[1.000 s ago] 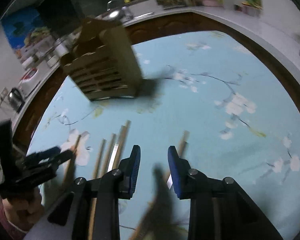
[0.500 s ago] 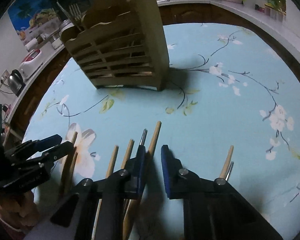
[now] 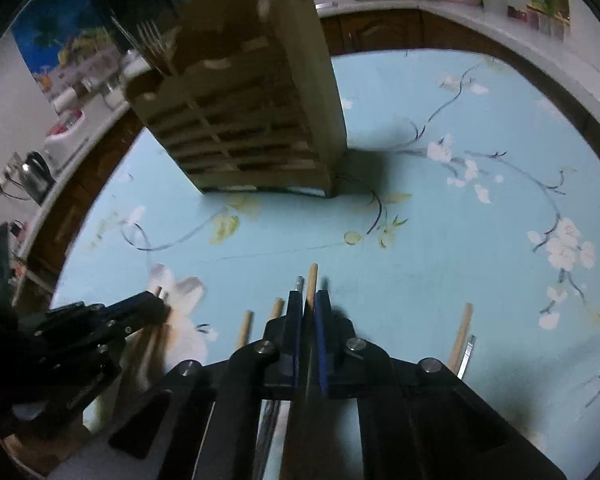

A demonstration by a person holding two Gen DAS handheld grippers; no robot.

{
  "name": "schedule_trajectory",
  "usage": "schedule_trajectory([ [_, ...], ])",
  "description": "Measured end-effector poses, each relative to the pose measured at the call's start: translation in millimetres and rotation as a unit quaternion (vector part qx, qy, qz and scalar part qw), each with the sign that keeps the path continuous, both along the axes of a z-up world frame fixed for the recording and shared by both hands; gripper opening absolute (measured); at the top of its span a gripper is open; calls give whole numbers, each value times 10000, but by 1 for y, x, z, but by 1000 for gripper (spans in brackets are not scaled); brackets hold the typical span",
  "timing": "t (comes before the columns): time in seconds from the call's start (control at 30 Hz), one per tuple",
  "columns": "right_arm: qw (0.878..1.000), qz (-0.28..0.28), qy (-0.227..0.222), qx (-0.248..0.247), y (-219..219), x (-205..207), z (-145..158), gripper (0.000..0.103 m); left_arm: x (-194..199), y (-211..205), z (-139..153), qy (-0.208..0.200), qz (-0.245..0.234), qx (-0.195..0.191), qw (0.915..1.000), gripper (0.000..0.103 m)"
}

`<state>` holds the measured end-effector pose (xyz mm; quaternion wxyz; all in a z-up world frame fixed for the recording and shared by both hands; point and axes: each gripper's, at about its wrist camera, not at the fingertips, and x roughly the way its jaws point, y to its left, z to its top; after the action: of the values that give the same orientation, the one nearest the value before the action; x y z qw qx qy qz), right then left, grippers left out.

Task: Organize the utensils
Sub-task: 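Lift the wooden chopsticks with both tools and carry them toward the holder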

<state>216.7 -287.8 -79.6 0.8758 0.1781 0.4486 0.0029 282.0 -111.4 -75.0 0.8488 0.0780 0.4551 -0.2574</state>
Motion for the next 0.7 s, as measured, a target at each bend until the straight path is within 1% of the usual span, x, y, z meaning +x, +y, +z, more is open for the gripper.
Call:
schedule_trajectory([
  [0.13,9991,12,-313,274,-3,-20,25,6,-12,22,23,2,85,-425,9991,4],
  [0.23,9982,55,-516,294,1,-33,42,5,-23,36,43,-37,150,-731,9972,4],
  [0.43,9946,185,-910,459,5,-61,73,5,-51,59,82,-376,207,-1081,9932,4],
  [0.7,9885,210,-1460,323,8,-95,121,5,-85,82,132,-839,150,-1387,9867,4],
])
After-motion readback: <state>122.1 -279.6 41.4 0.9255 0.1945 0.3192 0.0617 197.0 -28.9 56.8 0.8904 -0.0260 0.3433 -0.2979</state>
